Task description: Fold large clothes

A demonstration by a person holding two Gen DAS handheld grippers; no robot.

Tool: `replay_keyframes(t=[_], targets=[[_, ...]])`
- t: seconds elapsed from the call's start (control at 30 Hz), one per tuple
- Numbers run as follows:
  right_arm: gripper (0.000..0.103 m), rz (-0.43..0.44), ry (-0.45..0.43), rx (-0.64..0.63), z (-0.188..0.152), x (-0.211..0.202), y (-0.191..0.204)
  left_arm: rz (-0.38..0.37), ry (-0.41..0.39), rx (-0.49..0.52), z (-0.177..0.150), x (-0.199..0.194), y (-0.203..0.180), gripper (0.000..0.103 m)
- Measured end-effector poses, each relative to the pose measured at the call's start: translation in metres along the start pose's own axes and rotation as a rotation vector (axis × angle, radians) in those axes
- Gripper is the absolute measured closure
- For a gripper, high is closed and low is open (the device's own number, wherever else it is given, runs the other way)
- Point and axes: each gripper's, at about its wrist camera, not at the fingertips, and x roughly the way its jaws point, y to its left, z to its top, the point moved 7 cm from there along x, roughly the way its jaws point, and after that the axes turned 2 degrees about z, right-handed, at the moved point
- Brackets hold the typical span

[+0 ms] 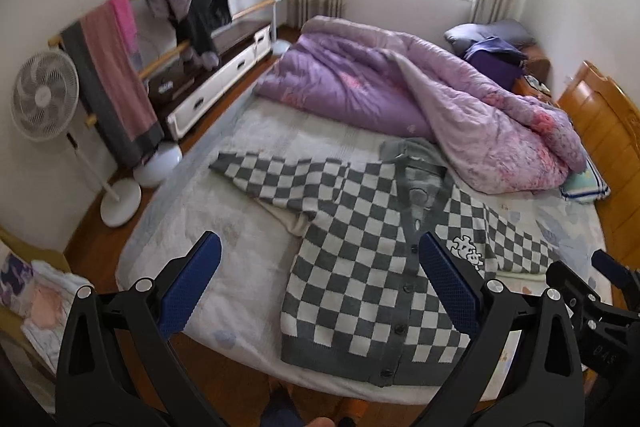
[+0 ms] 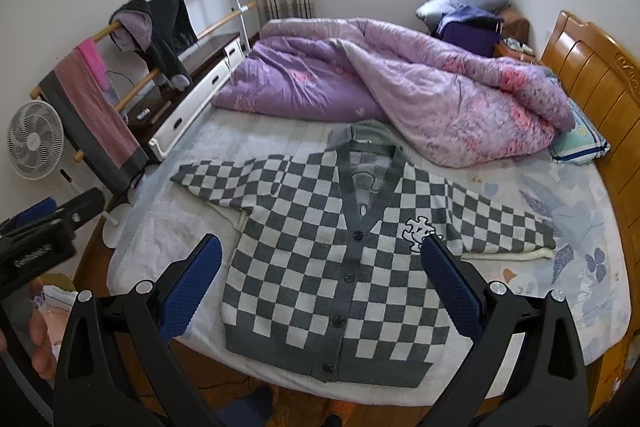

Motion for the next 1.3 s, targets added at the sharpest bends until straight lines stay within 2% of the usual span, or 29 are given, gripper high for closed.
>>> replay_keyframes(t=[0.13, 0.3, 0.37, 0.43, 0.47, 0.5, 0.53, 0.63, 0.73, 0.87, 1.0, 1.17, 1.3], targets=[[0.007, -0.034, 0.008, 0.006, 0.018, 0.044, 0.012, 0.013, 0.039, -0.075, 0.015, 0.054, 0.04, 0.005], [0.009, -0.072, 0.015, 0.006, 0.038, 0.101, 0.034, -0.028, 0.11, -0.145, 0.043, 0.143, 0.097, 0.005], [0.02, -0.078, 0.033, 0.011, 0.045, 0.129, 0.047, -0.034, 0.131, -0.166, 0.054, 0.172, 0.118, 0.005], [0.041, -0.068, 0.054, 0.018, 0.047, 0.151, 0.053, -0.015, 0.143, -0.169, 0.065, 0.206, 0.143, 0.005], [0.045, -0.065, 0.071, 0.025, 0.049, 0.166, 0.057, -0.003, 0.154, -0.168, 0.068, 0.221, 0.153, 0.005], [0.054, -0.055, 0.089, 0.033, 0.051, 0.182, 0.06, 0.008, 0.164, -0.169, 0.071, 0.235, 0.164, 0.005], [0.066, -0.034, 0.106, 0.042, 0.052, 0.197, 0.064, 0.028, 0.174, -0.176, 0.074, 0.255, 0.178, 0.005], [0.086, 0.003, 0.142, 0.036, 0.053, 0.236, 0.074, 0.034, 0.203, -0.217, 0.077, 0.304, 0.212, 0.005], [0.092, 0.032, 0.193, 0.009, 0.049, 0.287, 0.079, 0.012, 0.243, -0.294, 0.075, 0.362, 0.247, 0.005], [0.096, 0.037, 0.214, -0.037, 0.043, 0.342, 0.085, 0.023, 0.275, -0.38, 0.07, 0.427, 0.28, 0.005], [0.097, 0.038, 0.242, -0.006, 0.032, 0.398, 0.083, 0.047, 0.309, -0.528, 0.058, 0.5, 0.312, 0.005], [0.096, 0.049, 0.293, 0.038, 0.021, 0.46, 0.084, 0.107, 0.364, -0.57, 0.042, 0.561, 0.33, 0.005], [0.094, 0.058, 0.319, 0.061, 0.013, 0.493, 0.087, 0.139, 0.394, -0.58, 0.028, 0.597, 0.342, 0.005]])
